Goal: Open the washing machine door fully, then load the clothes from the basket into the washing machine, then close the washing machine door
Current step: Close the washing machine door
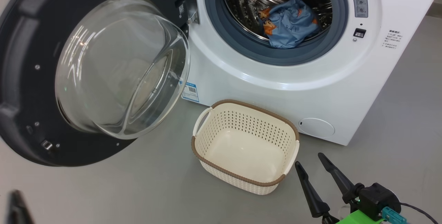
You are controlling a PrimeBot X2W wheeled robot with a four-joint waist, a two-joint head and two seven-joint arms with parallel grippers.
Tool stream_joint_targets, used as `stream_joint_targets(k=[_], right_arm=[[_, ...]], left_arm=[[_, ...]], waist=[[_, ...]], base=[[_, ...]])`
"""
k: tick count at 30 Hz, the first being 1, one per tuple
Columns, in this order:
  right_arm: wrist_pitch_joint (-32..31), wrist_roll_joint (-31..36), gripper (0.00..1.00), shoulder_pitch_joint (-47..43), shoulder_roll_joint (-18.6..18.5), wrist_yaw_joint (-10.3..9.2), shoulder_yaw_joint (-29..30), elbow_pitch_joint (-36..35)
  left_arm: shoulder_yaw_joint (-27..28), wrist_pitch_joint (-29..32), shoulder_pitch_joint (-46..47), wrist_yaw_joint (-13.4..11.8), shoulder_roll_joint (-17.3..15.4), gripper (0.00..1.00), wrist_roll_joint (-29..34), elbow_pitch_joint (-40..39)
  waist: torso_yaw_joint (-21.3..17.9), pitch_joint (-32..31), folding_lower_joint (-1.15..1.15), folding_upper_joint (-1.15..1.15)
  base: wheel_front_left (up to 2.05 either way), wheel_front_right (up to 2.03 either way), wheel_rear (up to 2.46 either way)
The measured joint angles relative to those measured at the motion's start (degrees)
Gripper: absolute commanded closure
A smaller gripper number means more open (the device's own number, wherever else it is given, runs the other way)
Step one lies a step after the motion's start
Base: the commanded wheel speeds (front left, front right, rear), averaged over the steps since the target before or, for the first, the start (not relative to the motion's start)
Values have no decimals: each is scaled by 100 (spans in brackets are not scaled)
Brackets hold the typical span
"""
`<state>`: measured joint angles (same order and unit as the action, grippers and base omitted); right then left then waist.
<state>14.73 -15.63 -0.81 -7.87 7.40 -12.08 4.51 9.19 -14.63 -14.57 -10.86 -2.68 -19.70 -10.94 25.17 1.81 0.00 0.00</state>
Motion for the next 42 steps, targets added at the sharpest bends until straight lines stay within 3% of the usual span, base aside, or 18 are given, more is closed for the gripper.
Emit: stream_joint_targets(k=[4, 8, 12, 18, 25, 31, 36, 42], right_arm=[[0, 0, 0, 0, -29, 0, -11, -11], [0, -1, 0, 0, -82, 0, -18, -16], [0, -1, 0, 1, -110, 0, -23, -32], [0, -7, 0, 2, -189, 0, -31, -86], [-58, -11, 0, 4, -339, 0, -27, -198], [-187, -18, 0, 9, -506, 0, -14, -364], [-263, -19, 0, 44, -643, 0, -2, -505], [-359, -66, 0, 94, -744, 0, 30, -633]], left_arm=[[717, -1, 431, 263, -124, 100, -514, -54], [1322, 3, 919, 377, -666, 100, -864, 104], [1651, 193, 1504, 445, -1129, 100, -1159, 415], [2020, 588, 2365, 577, -1527, 100, -1906, 1148], [2574, 1192, 3343, 827, -1866, 100, -3162, 2225], [2835, 2317, 3838, 1068, -2064, 100, -4356, 3060], [3089, 2973, 3979, 1061, -2123, 100, -5048, 3375], [3154, 3299, 4035, 970, -2111, 100, -5305, 3496]], waist=[[-4, 46, 0, 0], [-25, 91, 0, 0], [-49, 148, 0, 0], [-86, 261, 0, 0], [-162, 417, 0, 0], [-238, 571, 0, 0], [-297, 722, 0, 0], [-370, 878, 0, 0]], base=[[0, 0, 0], [0, 0, 0], [0, 0, 0], [0, 0, 0], [0, 0, 0], [0, 0, 0], [0, 0, 0], [0, 0, 0]])
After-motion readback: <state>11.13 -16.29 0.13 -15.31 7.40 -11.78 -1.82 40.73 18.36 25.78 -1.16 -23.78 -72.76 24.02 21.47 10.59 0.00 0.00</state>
